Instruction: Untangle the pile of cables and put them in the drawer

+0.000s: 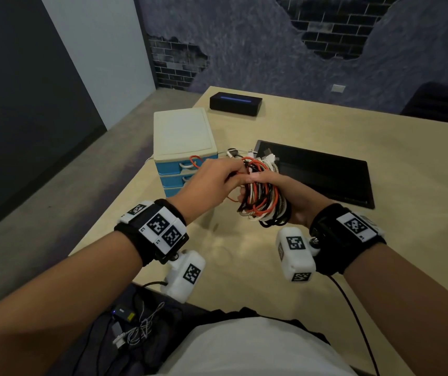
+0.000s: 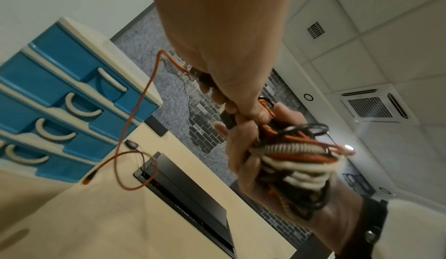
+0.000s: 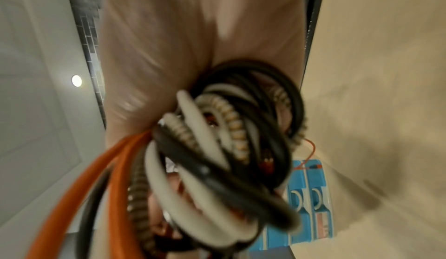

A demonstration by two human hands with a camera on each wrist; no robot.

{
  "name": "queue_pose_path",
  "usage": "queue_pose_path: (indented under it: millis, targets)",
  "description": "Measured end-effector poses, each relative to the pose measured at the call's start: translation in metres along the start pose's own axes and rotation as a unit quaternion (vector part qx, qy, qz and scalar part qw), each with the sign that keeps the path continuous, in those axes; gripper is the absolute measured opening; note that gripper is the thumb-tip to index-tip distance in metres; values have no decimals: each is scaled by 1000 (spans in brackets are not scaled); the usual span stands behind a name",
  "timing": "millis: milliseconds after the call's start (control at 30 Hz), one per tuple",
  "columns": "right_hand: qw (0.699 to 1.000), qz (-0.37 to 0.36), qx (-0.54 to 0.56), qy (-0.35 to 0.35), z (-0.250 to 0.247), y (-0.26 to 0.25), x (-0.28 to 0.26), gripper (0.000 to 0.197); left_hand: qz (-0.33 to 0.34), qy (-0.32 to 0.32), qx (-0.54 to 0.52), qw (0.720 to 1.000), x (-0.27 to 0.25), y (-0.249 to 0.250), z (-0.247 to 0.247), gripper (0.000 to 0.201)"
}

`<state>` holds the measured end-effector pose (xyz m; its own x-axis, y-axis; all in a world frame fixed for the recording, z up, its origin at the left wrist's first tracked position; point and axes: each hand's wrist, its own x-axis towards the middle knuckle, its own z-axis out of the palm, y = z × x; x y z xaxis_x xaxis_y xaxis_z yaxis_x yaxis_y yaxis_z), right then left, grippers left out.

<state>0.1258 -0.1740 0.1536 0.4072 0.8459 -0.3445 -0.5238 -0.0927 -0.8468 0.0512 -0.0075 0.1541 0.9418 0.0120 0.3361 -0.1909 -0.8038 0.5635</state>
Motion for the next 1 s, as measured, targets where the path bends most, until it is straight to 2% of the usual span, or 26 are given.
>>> queue_pose_path:
  millis: [100, 200, 233, 300, 367, 400, 467, 600, 833, 933, 1000]
  targets:
    - [997, -11, -62, 36, -2, 0, 1, 23, -25, -50, 19, 998, 3, 0, -6, 19]
    - [986, -50, -134, 81, -5, -2, -1, 5, -93, -140, -16, 986, 4, -5, -18, 32]
    - [984, -59, -142, 92, -7, -2, -2, 5, -137, -179, -68, 972, 2, -7, -22, 37]
    - [980, -68, -150, 109, -11, -4, -3, 5, -222, -245, -191, 924, -3, -15, -30, 45]
    - [975, -71, -167, 129, -15, -5, -3, 3, -259, -276, -272, 885, -8, -21, -33, 43]
    - [972, -73, -176, 137, -15, -6, -3, 5, -266, -280, -294, 874, -9, -22, -33, 41]
    - [969, -76, -185, 143, -14, -5, -2, 7, -273, -272, -299, 873, -9, -20, -31, 37]
    - [978, -72, -153, 122, -16, 0, 3, 4, -256, -229, -226, 911, -8, -17, -26, 40]
    - [982, -67, -147, 101, -4, 6, 13, 40, -256, -94, -112, 955, 3, -14, -8, 43]
    - [980, -73, -151, 103, -4, 6, 12, 36, -251, -55, -84, 963, 6, -14, -7, 45]
    - [981, -89, -133, 113, -7, 8, 11, 30, -247, -39, -102, 963, 6, -12, -7, 44]
